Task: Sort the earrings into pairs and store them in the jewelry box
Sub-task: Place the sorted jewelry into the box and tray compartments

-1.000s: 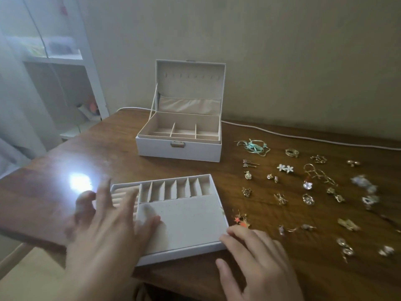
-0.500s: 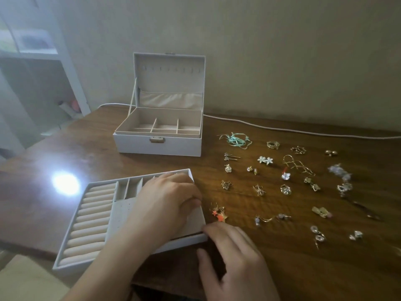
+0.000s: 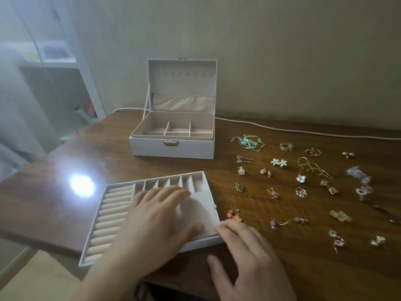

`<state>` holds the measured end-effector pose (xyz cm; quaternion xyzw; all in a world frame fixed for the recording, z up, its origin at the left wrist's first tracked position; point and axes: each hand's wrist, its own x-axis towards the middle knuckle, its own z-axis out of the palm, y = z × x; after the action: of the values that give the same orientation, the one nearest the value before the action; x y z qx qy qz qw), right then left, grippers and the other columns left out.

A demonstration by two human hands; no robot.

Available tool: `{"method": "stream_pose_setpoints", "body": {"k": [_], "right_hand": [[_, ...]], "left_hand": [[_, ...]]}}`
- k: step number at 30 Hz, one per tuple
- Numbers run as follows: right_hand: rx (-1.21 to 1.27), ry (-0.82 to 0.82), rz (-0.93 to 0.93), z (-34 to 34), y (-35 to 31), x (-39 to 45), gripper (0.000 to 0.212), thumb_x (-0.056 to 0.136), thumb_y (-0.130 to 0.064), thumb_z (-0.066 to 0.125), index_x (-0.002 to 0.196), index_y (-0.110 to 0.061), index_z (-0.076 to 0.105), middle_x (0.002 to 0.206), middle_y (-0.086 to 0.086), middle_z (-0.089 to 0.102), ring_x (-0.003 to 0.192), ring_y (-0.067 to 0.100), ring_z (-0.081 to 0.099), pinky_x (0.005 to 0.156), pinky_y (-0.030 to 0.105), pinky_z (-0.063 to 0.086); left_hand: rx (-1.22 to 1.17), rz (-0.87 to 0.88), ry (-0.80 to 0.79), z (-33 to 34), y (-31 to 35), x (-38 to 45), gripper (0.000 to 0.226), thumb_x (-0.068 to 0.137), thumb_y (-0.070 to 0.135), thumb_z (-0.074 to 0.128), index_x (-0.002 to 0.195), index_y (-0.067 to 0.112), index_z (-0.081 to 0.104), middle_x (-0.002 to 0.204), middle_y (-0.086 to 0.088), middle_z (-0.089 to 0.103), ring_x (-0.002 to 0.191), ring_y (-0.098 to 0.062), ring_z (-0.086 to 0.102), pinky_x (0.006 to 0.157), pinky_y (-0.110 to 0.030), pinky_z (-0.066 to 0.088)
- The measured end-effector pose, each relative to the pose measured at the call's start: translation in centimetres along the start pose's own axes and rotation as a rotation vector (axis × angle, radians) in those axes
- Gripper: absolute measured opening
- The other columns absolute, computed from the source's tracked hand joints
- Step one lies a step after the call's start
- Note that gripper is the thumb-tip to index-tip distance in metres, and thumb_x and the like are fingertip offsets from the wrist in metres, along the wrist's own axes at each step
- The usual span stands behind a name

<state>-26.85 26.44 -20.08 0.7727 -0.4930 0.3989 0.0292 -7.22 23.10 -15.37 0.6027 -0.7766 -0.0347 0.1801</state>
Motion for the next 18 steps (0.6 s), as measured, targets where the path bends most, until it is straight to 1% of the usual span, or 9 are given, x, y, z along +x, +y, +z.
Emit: {"method": "stream_pose_setpoints", "body": {"k": [3, 6, 8, 11, 13, 15, 16, 18], "right_hand": [[-0.039, -0.034, -0.047, 0.1, 0.3, 0.1, 0.049, 0.065, -0.045, 0.058, 0.104, -0.020, 0.073, 0.113, -0.006, 0.068, 0.103, 0.010, 0.057, 0.083, 0.022, 0.042], [-0.044, -0.091, -0.059, 0.3, 0.5, 0.3, 0.055, 0.062, -0.049, 0.056, 0.107, -0.021, 0.073, 0.118, -0.006, 0.068, 0.104, 0.008, 0.058, 0.083, 0.022, 0.041], [-0.036, -0.114, -0.059, 0.5, 0.6, 0.5, 0.055, 0.061, -0.049, 0.056, 0.105, -0.020, 0.074, 0.118, -0.004, 0.069, 0.102, 0.007, 0.058, 0.080, 0.021, 0.040], [-0.060, -0.131, -0.062, 0.6, 0.5, 0.6, 0.053, 0.062, -0.049, 0.056, 0.103, -0.020, 0.075, 0.116, -0.004, 0.070, 0.097, 0.007, 0.065, 0.077, 0.021, 0.040], [-0.058, -0.141, -0.054, 0.6, 0.5, 0.7, 0.054, 0.062, -0.049, 0.056, 0.104, -0.020, 0.074, 0.115, -0.005, 0.070, 0.096, 0.007, 0.068, 0.077, 0.022, 0.040], [-0.036, -0.143, -0.033, 0.7, 0.4, 0.7, 0.058, 0.065, -0.050, 0.056, 0.113, -0.021, 0.068, 0.115, -0.006, 0.070, 0.097, 0.005, 0.066, 0.075, 0.020, 0.040], [-0.033, -0.122, -0.041, 0.6, 0.3, 0.8, 0.057, 0.070, -0.051, 0.054, 0.118, -0.022, 0.061, 0.114, -0.008, 0.070, 0.097, 0.002, 0.063, 0.074, 0.020, 0.040], [-0.046, -0.099, -0.058, 0.5, 0.1, 1.2, 0.051, 0.084, -0.053, 0.043, 0.123, -0.022, 0.052, 0.111, -0.010, 0.070, 0.097, -0.002, 0.056, 0.072, 0.018, 0.040]], "left_hand": [[0.024, 0.051, 0.094, 0.8, -0.3, 0.4, 0.066, 0.078, 0.080, 0.041, 0.125, 0.036, 0.058, 0.129, 0.016, 0.059, 0.119, -0.015, 0.054, 0.101, -0.042, 0.046], [-0.016, 0.098, 0.109, 0.7, -1.0, 1.3, 0.062, 0.081, 0.076, 0.045, 0.123, 0.033, 0.061, 0.125, 0.016, 0.061, 0.116, -0.014, 0.055, 0.097, -0.041, 0.049], [-0.029, 0.153, 0.091, 0.9, -1.1, 1.9, 0.057, 0.083, 0.072, 0.046, 0.126, 0.037, 0.060, 0.126, 0.019, 0.059, 0.117, -0.012, 0.052, 0.096, -0.040, 0.049], [-0.084, 0.291, 0.075, 1.9, -0.3, 3.3, 0.041, 0.091, 0.056, 0.048, 0.129, 0.044, 0.058, 0.124, 0.024, 0.057, 0.113, -0.008, 0.049, 0.091, -0.035, 0.050], [-0.140, 0.328, 0.101, 2.3, 0.2, 4.6, 0.030, 0.093, 0.043, 0.053, 0.120, 0.044, 0.065, 0.118, 0.023, 0.061, 0.106, -0.009, 0.051, 0.087, -0.034, 0.050], [-0.153, 0.357, 0.120, 2.6, 0.6, 5.7, 0.019, 0.089, 0.037, 0.059, 0.102, 0.041, 0.073, 0.106, 0.021, 0.064, 0.098, -0.010, 0.054, 0.081, -0.039, 0.052], [-0.145, 0.377, 0.122, 2.6, 0.7, 6.1, 0.015, 0.087, 0.036, 0.061, 0.093, 0.039, 0.074, 0.101, 0.021, 0.065, 0.095, -0.009, 0.054, 0.079, -0.040, 0.052], [-0.088, 0.420, 0.146, 2.5, 0.5, 6.6, 0.012, 0.086, 0.035, 0.061, 0.085, 0.038, 0.073, 0.094, 0.020, 0.064, 0.090, -0.008, 0.054, 0.077, -0.039, 0.052]]}}
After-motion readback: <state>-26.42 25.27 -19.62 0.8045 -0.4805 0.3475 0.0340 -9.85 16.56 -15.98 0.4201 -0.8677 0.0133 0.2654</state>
